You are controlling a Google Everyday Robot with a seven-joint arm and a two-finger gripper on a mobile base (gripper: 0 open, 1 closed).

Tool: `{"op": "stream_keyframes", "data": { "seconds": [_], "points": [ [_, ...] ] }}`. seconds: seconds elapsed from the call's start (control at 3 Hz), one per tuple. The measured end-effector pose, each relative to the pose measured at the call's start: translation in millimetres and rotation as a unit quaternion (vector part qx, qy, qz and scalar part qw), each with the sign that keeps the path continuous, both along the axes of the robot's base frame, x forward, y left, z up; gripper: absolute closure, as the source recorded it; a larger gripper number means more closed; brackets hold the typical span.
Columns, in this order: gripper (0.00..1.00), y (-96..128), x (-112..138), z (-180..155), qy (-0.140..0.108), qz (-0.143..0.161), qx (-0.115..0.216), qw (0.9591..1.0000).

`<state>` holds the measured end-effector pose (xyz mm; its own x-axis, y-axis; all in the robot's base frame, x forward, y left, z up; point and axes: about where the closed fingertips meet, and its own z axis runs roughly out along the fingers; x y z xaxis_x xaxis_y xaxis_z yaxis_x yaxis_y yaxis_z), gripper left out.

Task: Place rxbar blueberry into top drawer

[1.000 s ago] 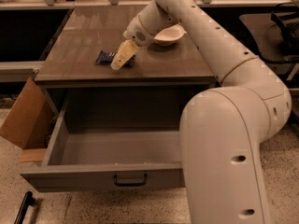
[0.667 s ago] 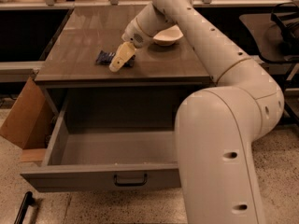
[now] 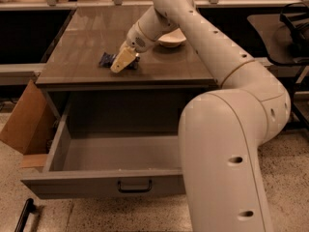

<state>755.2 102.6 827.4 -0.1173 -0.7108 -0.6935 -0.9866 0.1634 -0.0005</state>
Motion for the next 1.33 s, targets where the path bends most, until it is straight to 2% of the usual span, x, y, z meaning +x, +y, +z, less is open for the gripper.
{"op": "stream_keyframes", "data": {
  "seconds": [0.33,0.67,1.0,1.33],
  "points": [
    [0.62,3,-3,6,-0.002,0.001,0.010,0.9999],
    [0.86,4,-13,30,-0.023,0.007,0.028,0.9993],
    [1.00,-1,-36,71,-0.062,0.013,0.055,0.9965],
    [1.00,-8,-75,96,-0.077,0.015,0.080,0.9937]
  ]
}}
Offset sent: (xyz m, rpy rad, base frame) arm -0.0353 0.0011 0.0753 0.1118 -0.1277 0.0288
